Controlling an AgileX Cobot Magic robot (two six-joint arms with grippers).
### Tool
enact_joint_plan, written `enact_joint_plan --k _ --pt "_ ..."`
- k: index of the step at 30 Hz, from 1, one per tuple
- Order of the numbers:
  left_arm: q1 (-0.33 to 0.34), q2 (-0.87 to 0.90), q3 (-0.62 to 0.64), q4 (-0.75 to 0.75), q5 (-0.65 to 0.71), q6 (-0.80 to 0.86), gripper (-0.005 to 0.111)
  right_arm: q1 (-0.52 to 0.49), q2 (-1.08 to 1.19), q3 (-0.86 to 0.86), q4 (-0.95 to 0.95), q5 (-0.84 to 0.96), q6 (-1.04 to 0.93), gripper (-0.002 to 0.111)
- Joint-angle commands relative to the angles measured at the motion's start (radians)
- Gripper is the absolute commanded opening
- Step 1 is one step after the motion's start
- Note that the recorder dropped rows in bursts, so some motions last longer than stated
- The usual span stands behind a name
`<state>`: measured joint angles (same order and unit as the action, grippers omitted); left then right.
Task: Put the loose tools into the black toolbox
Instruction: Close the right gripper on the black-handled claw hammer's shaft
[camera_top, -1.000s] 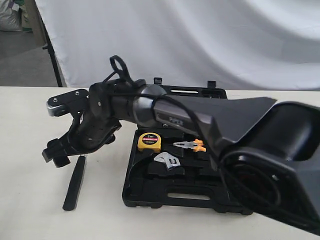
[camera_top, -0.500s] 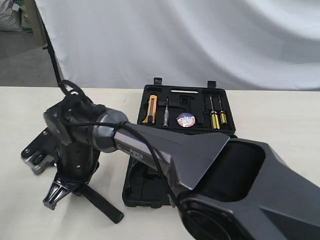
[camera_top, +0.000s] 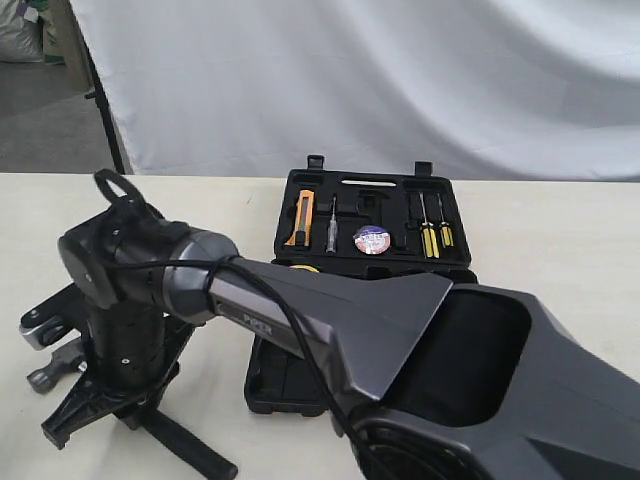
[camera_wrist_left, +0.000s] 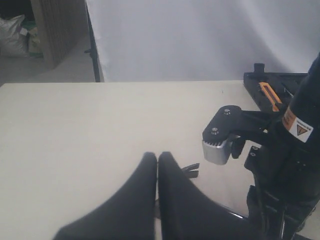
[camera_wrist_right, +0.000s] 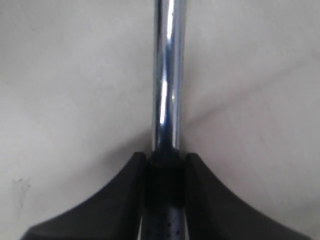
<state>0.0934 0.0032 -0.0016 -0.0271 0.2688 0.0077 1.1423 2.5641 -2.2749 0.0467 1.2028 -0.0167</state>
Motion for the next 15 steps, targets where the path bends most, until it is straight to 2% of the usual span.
enact_joint_plan --k 1,3,5,12,15 --pt "0.002 -0.003 0.002 -0.003 0.001 -0.008 0.001 0.038 0.002 0.027 -0.198 0.018 0.1 0.031" --pt "0.002 -0.003 0.002 -0.003 0.001 -0.008 0.001 0.051 0.0 0.027 -0.212 0.018 0.089 0.046" --pt "0.002 -0.003 0.002 -0.003 0.001 -0.008 0.001 0.057 -0.005 0.017 -0.201 0.018 0.071 0.052" --pt "0.002 -0.003 0.002 -0.003 0.001 -0.008 0.001 0.033 -0.026 -0.086 -0.206 0.018 0.08 0.052" --pt "0.002 -0.003 0.002 -0.003 0.001 -0.008 0.001 0.013 -0.024 -0.104 -0.169 -0.087 0.083 0.052"
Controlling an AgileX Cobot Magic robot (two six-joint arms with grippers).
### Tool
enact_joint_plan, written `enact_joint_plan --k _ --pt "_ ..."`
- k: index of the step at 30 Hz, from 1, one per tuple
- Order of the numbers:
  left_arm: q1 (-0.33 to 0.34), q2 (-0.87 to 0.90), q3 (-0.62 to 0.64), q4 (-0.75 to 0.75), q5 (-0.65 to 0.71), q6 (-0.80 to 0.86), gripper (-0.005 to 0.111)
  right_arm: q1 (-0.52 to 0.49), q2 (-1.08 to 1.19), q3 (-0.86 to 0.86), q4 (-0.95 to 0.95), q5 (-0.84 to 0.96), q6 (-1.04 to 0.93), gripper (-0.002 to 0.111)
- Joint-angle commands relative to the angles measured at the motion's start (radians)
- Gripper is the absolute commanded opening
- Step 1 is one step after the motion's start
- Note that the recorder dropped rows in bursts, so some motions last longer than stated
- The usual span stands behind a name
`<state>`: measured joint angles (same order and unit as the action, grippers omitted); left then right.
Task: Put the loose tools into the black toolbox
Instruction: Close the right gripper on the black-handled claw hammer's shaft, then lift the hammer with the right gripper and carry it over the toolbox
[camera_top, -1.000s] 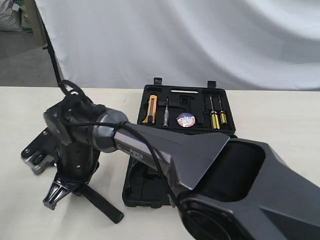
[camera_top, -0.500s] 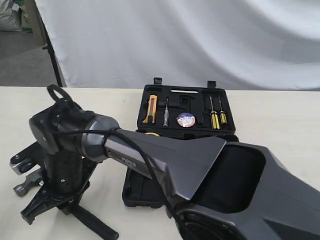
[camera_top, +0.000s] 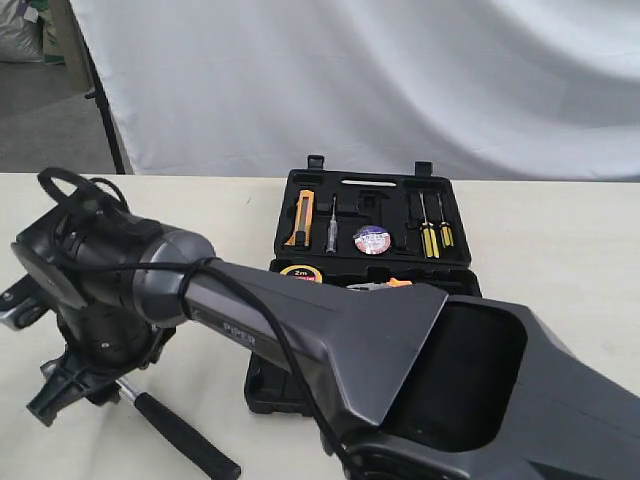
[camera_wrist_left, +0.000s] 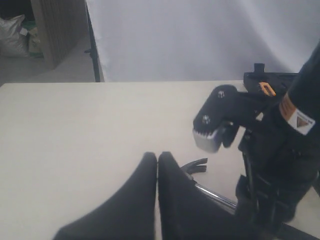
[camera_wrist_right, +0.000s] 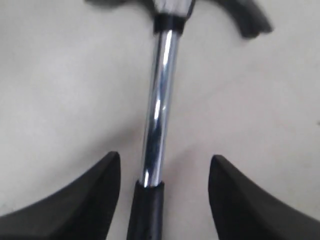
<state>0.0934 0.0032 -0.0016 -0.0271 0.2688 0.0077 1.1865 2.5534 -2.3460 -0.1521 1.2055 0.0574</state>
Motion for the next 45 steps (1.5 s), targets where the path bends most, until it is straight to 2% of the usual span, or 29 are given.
enact_joint_plan --k 1,6,13,15,19,27,30,34,39,45 --pt "0.002 -0.003 0.002 -0.003 0.001 -0.008 0.001 -0.036 -0.01 -0.033 0.047 -0.115 0.005 0.052" --pt "0.002 -0.003 0.002 -0.003 0.001 -0.008 0.001 -0.059 0.045 -0.033 0.167 -0.25 -0.057 0.052" --pt "0.002 -0.003 0.002 -0.003 0.001 -0.008 0.001 -0.057 0.115 -0.033 0.18 -0.31 -0.122 0.05" --pt "0.002 -0.003 0.002 -0.003 0.001 -0.008 0.001 -0.057 0.117 -0.033 0.18 -0.31 -0.184 0.04" --pt "0.002 -0.003 0.002 -0.003 0.001 -0.008 0.001 -0.057 0.097 -0.058 0.174 -0.241 -0.185 -0.001" --pt "0.002 -0.003 0.002 -0.003 0.001 -0.008 0.001 -0.057 -0.075 -0.131 0.089 0.009 -0.191 -0.001" --pt "0.002 -0.003 0.002 -0.003 0.001 -0.008 0.001 -0.065 -0.169 -0.129 0.005 0.016 -0.193 -0.001" --pt "0.002 -0.003 0.002 -0.003 0.001 -0.008 0.001 -0.104 -0.276 -0.083 0.047 0.016 -0.254 -0.001" --pt "0.002 -0.003 0.002 -0.003 0.001 -0.008 0.001 -0.217 -0.403 0.079 0.244 0.016 -0.362 -0.001" --pt "0.002 -0.003 0.002 -0.003 0.001 -0.008 0.001 -0.329 -0.569 0.345 0.152 0.016 -0.433 -0.001"
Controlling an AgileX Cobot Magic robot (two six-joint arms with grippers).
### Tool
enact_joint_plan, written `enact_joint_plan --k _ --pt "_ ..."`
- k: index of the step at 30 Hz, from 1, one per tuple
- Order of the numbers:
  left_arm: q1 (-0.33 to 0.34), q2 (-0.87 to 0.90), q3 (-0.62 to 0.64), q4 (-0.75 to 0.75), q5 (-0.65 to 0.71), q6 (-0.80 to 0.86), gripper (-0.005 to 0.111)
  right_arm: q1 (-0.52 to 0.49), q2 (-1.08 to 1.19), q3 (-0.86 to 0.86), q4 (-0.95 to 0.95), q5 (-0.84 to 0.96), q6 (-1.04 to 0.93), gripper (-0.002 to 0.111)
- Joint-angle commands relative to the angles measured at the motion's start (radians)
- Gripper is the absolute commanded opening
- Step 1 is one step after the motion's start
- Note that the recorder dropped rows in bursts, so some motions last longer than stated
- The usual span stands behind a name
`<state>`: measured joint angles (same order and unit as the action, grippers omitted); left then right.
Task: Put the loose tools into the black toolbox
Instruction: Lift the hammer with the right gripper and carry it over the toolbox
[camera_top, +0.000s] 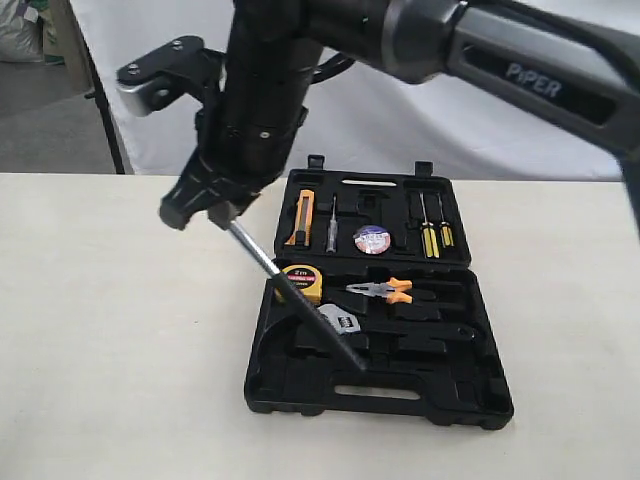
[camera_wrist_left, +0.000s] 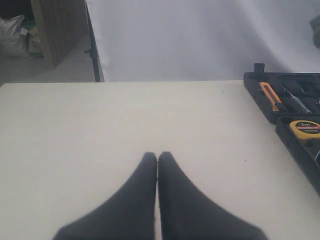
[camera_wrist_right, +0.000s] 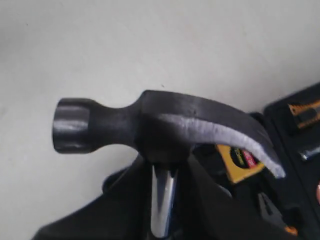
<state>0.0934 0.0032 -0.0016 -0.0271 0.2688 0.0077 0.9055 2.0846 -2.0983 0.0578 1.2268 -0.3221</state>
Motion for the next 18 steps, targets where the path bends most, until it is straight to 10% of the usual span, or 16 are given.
enact_joint_plan --k 1,18 --pt "0.002 -0.003 0.002 -0.003 0.001 -0.008 0.001 -0.071 -0.129 0.14 -0.07 -0.006 -0.109 -0.001" --pt "0.002 -0.003 0.002 -0.003 0.001 -0.008 0.001 -0.152 0.083 0.308 -0.051 -0.006 -0.337 -0.001"
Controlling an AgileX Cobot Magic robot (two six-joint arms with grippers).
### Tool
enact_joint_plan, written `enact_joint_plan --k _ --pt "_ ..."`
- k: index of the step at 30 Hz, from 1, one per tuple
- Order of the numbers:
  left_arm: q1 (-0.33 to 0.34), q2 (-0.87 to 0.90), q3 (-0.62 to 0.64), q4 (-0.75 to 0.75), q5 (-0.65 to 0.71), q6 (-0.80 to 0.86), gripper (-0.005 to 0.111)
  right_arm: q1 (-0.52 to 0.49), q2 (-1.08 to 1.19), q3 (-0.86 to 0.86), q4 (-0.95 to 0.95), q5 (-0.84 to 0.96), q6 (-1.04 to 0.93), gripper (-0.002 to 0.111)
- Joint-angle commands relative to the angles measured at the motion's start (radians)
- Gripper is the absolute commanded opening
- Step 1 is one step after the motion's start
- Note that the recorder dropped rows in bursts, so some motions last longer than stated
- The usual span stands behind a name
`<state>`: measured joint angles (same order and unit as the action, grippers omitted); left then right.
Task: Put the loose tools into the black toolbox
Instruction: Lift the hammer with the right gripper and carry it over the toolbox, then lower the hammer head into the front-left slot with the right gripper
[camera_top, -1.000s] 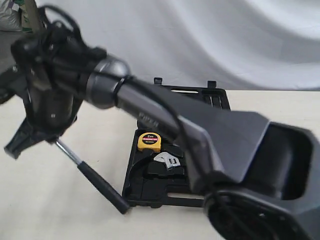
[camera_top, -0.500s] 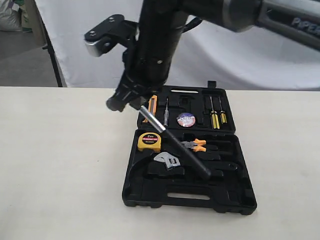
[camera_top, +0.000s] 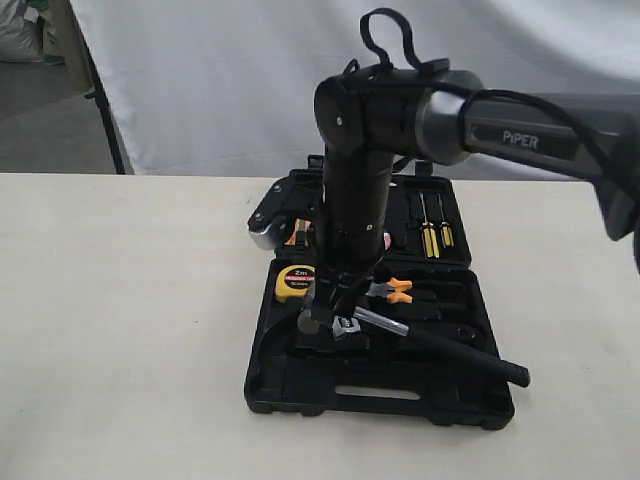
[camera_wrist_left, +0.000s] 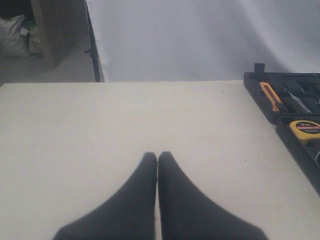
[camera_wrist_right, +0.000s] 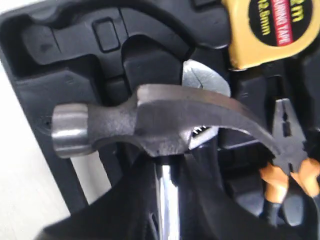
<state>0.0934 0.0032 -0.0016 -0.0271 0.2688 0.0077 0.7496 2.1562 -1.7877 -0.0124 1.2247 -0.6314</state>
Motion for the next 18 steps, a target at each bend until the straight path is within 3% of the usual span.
enact_joint_plan --k 1,18 --pt "0.002 -0.003 0.002 -0.003 0.001 -0.008 0.001 0.01 0.011 -0.002 0.022 -0.013 -0.032 -0.001" --pt "0.002 -0.003 0.002 -0.003 0.001 -0.008 0.001 0.102 0.073 -0.002 0.012 -0.095 -0.154 -0.001"
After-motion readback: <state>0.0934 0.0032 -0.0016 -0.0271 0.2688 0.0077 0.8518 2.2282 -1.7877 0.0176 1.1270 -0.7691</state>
